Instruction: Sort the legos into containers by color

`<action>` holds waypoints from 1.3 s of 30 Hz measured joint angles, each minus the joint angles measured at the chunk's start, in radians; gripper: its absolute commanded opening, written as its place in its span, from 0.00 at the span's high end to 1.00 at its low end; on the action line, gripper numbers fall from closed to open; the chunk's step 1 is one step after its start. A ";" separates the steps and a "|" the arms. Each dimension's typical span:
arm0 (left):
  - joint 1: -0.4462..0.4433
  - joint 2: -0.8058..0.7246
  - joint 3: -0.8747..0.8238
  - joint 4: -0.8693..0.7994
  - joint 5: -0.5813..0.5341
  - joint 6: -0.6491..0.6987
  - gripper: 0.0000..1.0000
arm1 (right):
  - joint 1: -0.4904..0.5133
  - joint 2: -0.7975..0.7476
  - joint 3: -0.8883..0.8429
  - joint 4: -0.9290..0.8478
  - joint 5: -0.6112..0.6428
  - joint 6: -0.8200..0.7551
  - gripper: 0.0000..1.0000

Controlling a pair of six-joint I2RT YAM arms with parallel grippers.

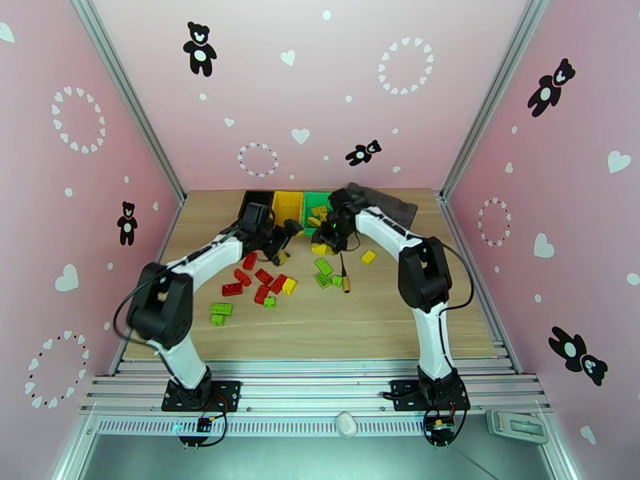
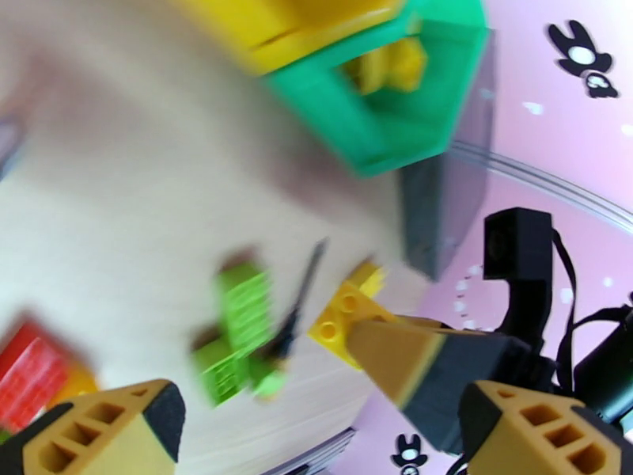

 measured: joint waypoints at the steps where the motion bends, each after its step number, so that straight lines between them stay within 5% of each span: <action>1: 0.003 0.032 0.040 0.013 0.007 -0.008 0.03 | -0.015 0.016 0.035 0.011 -0.006 0.012 0.66; 13: 0.051 0.219 0.373 0.003 0.024 -0.053 0.03 | -0.086 0.312 0.461 0.060 -0.050 0.164 0.34; 23: 0.051 0.200 0.365 -0.152 -0.014 0.057 0.05 | -0.083 0.313 0.490 -0.011 -0.048 0.106 0.35; 29: 0.023 0.126 0.329 -0.306 -0.090 0.179 0.06 | -0.083 0.198 0.370 -0.117 0.022 -0.008 0.35; 39: -0.163 0.028 0.236 -0.425 -0.213 0.285 0.07 | -0.083 -0.146 -0.047 -0.204 0.226 -0.109 0.38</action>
